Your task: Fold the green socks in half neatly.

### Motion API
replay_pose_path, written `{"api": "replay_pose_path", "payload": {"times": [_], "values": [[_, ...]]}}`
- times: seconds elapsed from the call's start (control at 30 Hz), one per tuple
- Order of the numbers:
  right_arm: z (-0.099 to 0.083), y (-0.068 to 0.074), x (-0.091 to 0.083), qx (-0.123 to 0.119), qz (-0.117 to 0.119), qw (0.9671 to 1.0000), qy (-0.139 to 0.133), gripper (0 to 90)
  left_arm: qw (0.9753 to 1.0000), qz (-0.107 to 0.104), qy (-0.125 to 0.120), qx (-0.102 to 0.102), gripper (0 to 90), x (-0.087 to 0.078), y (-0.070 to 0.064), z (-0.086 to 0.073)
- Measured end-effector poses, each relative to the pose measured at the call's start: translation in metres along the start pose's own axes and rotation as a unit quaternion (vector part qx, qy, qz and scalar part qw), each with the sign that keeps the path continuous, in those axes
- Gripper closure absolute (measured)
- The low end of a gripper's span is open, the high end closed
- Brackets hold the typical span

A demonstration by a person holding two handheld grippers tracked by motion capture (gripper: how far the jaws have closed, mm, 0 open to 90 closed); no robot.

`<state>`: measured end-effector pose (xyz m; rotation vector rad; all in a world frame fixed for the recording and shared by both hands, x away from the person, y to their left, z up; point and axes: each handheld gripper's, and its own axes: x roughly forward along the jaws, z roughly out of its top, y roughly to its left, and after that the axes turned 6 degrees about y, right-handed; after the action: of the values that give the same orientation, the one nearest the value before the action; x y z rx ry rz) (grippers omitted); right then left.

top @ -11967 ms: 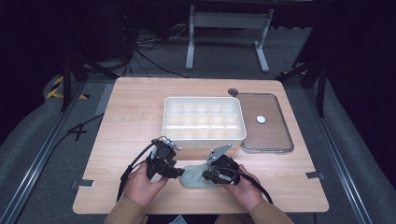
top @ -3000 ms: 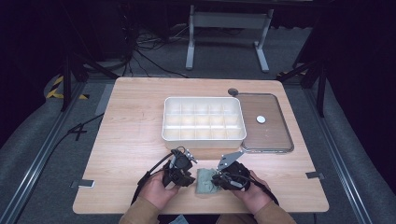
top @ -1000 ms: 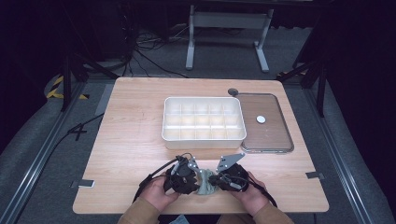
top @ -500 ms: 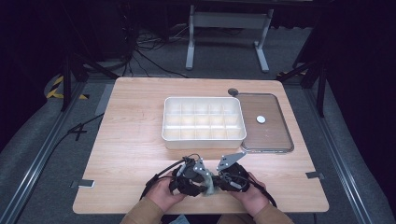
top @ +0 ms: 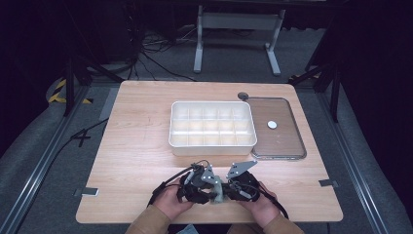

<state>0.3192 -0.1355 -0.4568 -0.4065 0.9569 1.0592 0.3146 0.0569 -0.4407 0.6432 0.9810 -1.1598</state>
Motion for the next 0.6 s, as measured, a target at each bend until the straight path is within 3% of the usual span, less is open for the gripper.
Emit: {"api": "replay_pose_path", "payload": {"times": [0.1, 0.23, 0.33, 0.43, 0.6], "values": [[0.000, -0.004, -0.004, 0.003, 0.006, 1.0000, 0.001, 75.4, 1.0000, -0.001, -0.006, -0.003, 64.2, -0.002, 0.003, -0.003], [0.000, -0.004, -0.005, 0.004, 0.011, 0.9999, 0.006, 78.9, 0.9997, -0.003, -0.024, -0.001, 63.8, -0.007, 0.002, -0.003], [0.000, 0.004, -0.001, -0.016, 0.001, 0.9999, 0.007, 80.8, 0.9992, -0.008, -0.038, 0.013, 63.6, -0.011, 0.000, -0.001], [0.001, 0.010, 0.002, -0.028, -0.008, 0.9996, 0.007, 81.0, 0.9993, -0.009, -0.030, 0.020, 62.4, -0.005, -0.002, 0.000], [-0.002, 0.005, 0.001, -0.019, 0.005, 0.9998, 0.003, 80.0, 0.9987, -0.017, -0.035, 0.034, 59.8, -0.002, -0.001, 0.002]]}}
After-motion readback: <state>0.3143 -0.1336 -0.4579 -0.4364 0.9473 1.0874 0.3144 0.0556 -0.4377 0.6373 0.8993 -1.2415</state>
